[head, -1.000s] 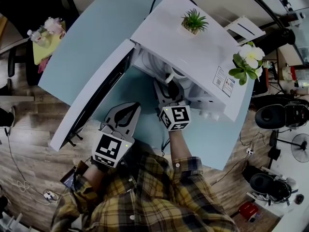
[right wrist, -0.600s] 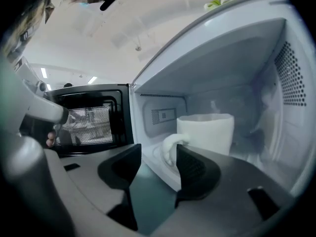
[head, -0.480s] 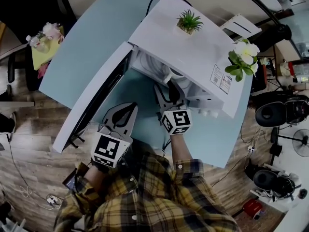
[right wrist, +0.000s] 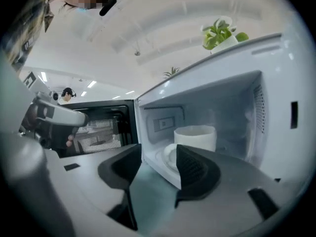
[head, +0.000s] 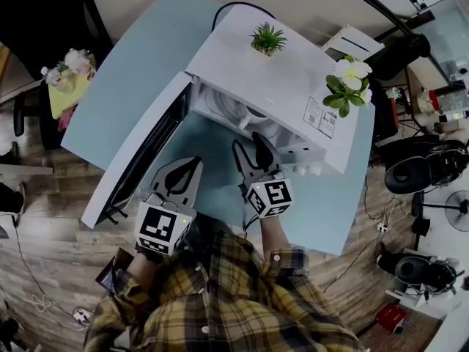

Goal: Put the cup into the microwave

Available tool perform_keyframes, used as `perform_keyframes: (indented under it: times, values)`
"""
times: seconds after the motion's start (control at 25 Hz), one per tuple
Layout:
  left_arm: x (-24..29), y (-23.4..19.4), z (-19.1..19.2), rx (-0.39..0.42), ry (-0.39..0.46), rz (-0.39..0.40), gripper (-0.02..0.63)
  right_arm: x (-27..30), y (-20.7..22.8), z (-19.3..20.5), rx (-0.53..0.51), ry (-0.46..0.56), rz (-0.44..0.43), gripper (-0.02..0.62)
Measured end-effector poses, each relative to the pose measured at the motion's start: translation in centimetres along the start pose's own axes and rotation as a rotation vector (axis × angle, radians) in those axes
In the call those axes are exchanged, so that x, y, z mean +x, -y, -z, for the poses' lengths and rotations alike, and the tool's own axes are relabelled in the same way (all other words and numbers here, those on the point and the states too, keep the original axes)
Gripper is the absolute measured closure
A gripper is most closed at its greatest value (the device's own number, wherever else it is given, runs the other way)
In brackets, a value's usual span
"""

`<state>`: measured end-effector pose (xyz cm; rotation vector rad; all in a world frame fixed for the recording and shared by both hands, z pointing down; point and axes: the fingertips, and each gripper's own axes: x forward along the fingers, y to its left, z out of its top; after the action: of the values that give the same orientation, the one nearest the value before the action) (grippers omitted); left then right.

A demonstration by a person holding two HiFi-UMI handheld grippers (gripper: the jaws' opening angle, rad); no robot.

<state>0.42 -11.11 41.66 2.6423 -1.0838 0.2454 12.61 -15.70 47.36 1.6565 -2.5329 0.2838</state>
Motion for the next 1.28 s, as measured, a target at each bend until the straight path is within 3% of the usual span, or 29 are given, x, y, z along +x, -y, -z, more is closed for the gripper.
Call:
perform_keyframes:
  times: [0.56, 0.76, 1.08, 1.28]
  values:
    - [-1.6, 4.4, -2.9, 0.063, 0.073, 0.031, 0.615, -9.7, -2.1, -7.0, -0.02, 0.13, -0.051, 0.396]
    - [-2.4, 6.4, -3.7, 0.081, 0.096, 0.047, 0.617, -13.0, -3.0, -8.3, -0.044, 0.132, -0.082, 0.404]
    - [-3.0, 8.3, -4.8, 0.107, 0.12, 0.069, 0.615, -16.9, -3.2, -9.2, -0.074, 0.148, -0.049, 0.533]
    - [-2.7, 8.9, -4.9, 0.124, 0.122, 0.086, 0.615, -17.7, -3.1, -9.0, -0.11, 0.124, -0.029, 0.571]
